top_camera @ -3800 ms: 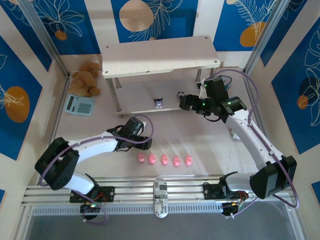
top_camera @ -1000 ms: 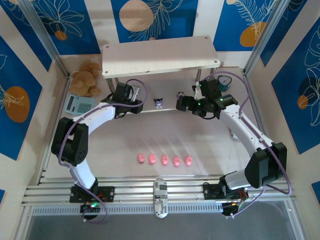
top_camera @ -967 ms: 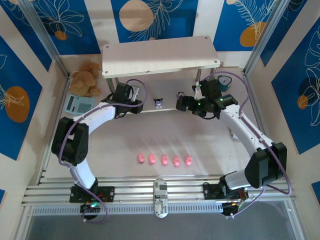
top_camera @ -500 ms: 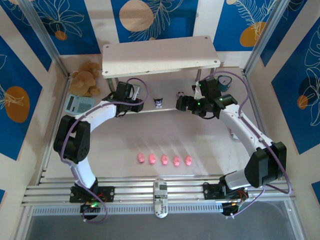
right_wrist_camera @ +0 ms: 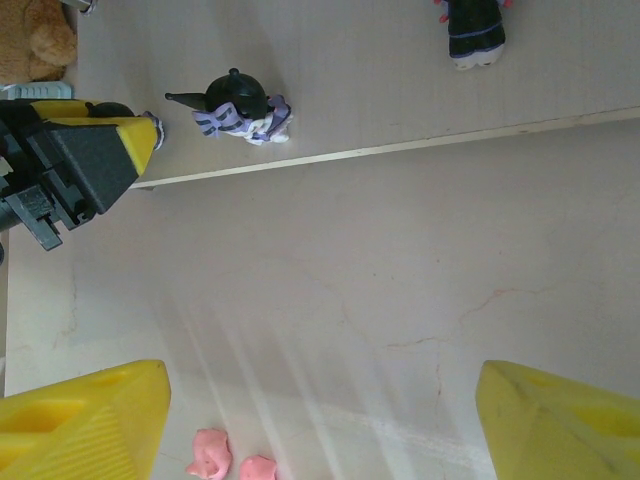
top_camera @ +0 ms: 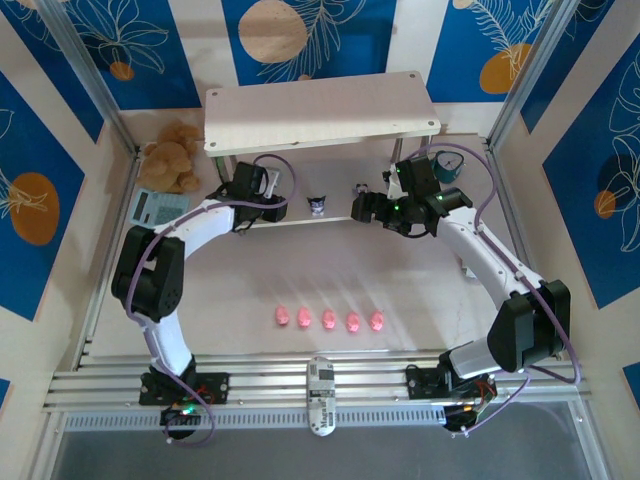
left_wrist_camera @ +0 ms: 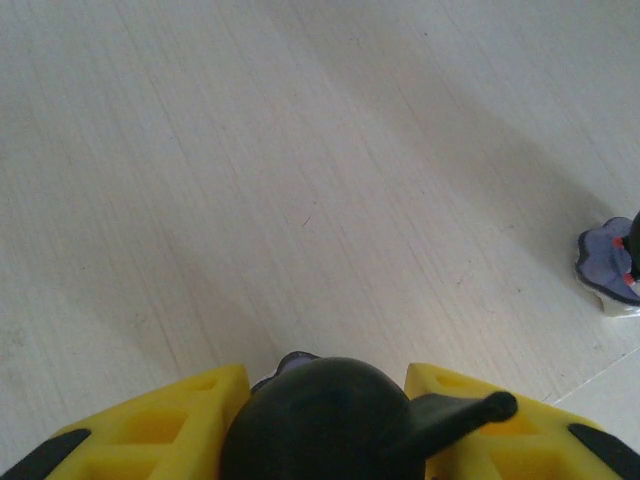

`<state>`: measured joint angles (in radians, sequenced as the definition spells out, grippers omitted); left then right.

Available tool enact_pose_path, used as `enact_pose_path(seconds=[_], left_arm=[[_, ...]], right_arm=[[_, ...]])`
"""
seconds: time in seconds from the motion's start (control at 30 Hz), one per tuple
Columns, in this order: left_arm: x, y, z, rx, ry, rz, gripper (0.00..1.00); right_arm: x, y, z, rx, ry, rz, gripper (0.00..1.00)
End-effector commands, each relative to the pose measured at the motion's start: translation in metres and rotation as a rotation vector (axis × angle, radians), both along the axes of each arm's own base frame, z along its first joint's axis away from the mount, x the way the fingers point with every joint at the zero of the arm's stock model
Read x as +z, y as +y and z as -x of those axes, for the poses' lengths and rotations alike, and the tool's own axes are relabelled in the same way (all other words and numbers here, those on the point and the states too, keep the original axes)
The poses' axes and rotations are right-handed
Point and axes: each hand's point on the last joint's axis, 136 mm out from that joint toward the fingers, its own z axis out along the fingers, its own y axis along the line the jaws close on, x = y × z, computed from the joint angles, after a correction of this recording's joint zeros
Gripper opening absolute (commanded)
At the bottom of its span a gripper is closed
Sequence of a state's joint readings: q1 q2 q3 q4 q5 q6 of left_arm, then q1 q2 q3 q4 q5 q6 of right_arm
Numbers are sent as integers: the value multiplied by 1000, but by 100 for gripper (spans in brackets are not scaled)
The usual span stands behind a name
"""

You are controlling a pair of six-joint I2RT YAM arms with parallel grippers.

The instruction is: Place and organize the plastic toys onto the shelf

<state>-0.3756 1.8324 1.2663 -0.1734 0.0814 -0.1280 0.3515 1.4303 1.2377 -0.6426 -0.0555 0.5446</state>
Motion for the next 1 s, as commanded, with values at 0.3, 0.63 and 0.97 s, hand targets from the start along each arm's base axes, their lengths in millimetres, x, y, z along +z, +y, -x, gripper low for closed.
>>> enact_pose_path(seconds=[0.3, 0.63, 0.97], left_arm=[[-1, 6, -7, 13, -2, -11, 45], [-3, 7, -7, 16, 3, -16, 49], [1, 9, -8, 23, -9, -18, 51]], right_arm=[[8, 4, -2, 6, -17, -6, 81], [9, 5, -1, 9, -18, -5, 81], [10, 7, -1, 11, -20, -7, 81]])
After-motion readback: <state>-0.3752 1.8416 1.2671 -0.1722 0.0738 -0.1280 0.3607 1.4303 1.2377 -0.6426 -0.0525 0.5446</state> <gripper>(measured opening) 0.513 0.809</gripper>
